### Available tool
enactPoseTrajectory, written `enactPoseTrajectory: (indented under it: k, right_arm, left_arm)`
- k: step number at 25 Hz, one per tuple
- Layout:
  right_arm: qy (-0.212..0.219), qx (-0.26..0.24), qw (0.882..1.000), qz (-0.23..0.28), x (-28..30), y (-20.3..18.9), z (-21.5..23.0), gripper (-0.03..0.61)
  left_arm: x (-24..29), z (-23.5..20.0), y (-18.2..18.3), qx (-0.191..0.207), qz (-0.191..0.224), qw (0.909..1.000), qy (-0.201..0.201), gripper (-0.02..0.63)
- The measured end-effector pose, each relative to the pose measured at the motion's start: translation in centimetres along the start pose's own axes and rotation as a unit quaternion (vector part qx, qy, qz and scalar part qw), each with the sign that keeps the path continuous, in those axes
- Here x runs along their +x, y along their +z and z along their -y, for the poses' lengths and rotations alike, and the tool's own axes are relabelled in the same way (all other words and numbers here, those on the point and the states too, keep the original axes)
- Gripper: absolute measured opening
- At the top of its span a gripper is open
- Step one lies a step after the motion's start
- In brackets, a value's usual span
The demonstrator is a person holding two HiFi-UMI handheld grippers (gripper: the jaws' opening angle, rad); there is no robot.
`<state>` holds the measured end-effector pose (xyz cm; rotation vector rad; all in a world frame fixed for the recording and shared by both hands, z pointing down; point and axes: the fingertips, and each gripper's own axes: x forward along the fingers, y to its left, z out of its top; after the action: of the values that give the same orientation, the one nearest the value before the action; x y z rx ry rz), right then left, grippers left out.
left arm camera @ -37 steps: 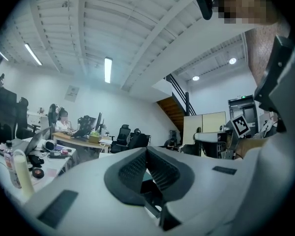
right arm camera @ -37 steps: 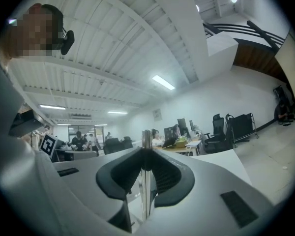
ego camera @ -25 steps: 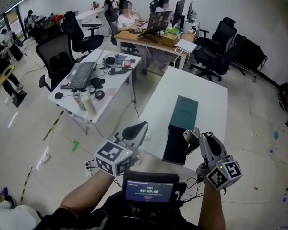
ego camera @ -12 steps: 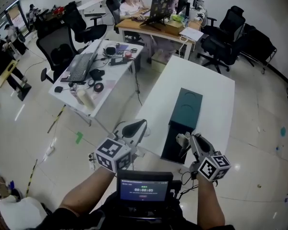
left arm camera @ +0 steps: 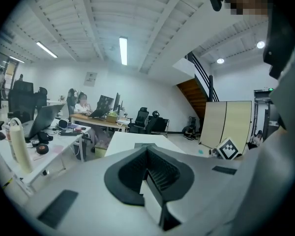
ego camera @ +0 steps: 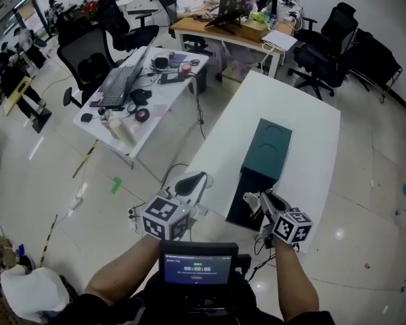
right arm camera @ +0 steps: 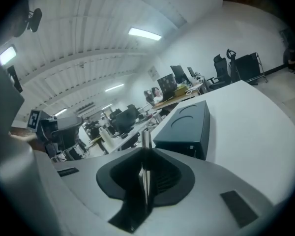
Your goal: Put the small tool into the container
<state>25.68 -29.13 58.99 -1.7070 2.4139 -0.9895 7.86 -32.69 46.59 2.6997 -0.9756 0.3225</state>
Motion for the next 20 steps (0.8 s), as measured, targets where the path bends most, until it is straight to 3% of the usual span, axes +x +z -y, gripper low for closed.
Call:
enactPoseTrajectory:
  k: [12,20]
  right_arm:
    - [0.007,0.066,0.998,-0.008,2.6,-0.7,4.2,0.077]
    - [0.021,0.080,0.996,-0.029,3.5,-0.5,4.9,0.077]
  left_arm:
    - [1.7,0.0,-1.0,0.000,-0.009,0.9997,0.022,0.012]
    - [2.4,0.7,-1.0,-0.001,-0.012,0.9996,0.026,0.012]
